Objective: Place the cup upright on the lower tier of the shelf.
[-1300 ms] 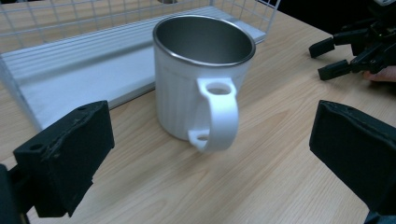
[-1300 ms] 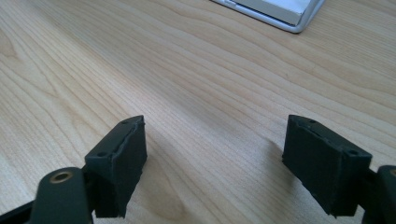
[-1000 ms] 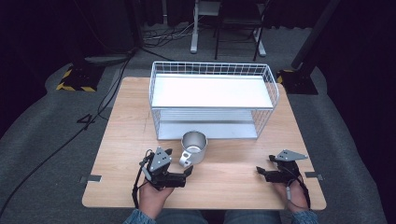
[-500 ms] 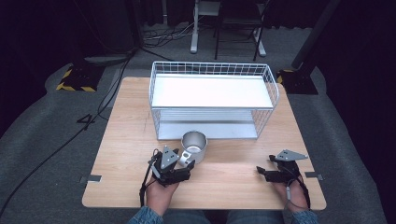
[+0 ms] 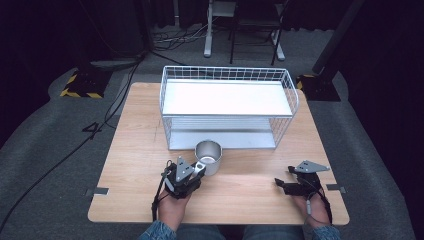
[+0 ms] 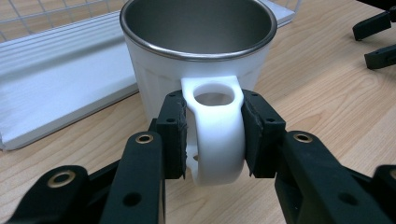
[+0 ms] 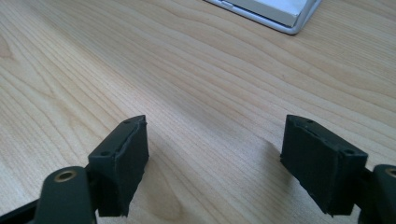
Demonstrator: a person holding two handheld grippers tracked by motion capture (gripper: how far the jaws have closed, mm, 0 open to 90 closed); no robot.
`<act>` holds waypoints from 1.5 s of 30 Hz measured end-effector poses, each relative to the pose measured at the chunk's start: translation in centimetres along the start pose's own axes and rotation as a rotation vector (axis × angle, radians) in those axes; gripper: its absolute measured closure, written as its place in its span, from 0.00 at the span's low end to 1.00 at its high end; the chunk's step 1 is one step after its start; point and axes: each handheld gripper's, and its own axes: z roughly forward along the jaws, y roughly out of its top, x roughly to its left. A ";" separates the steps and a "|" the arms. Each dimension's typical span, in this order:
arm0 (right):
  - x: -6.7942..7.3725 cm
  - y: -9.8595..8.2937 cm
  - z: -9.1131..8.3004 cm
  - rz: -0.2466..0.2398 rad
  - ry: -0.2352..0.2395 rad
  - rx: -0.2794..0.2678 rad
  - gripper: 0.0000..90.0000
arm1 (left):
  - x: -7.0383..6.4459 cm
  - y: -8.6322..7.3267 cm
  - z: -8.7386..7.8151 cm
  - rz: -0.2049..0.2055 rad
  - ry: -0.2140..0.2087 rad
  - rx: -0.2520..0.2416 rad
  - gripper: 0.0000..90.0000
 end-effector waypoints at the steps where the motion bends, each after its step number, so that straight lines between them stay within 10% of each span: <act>1: 0.0 0.0 0.0 -0.002 -0.001 -0.001 0.26 | 0.0 0.0 0.0 -0.002 -0.002 0.000 0.72; 24: 0.0 0.0 0.0 -0.005 -0.004 -0.001 0.27 | -0.5 0.7 -0.5 0.064 -0.021 -0.070 0.79; 45: 0.1 0.0 -0.1 -0.010 -0.003 -0.002 0.27 | 0.7 5.1 2.3 -0.012 -0.018 -0.193 0.79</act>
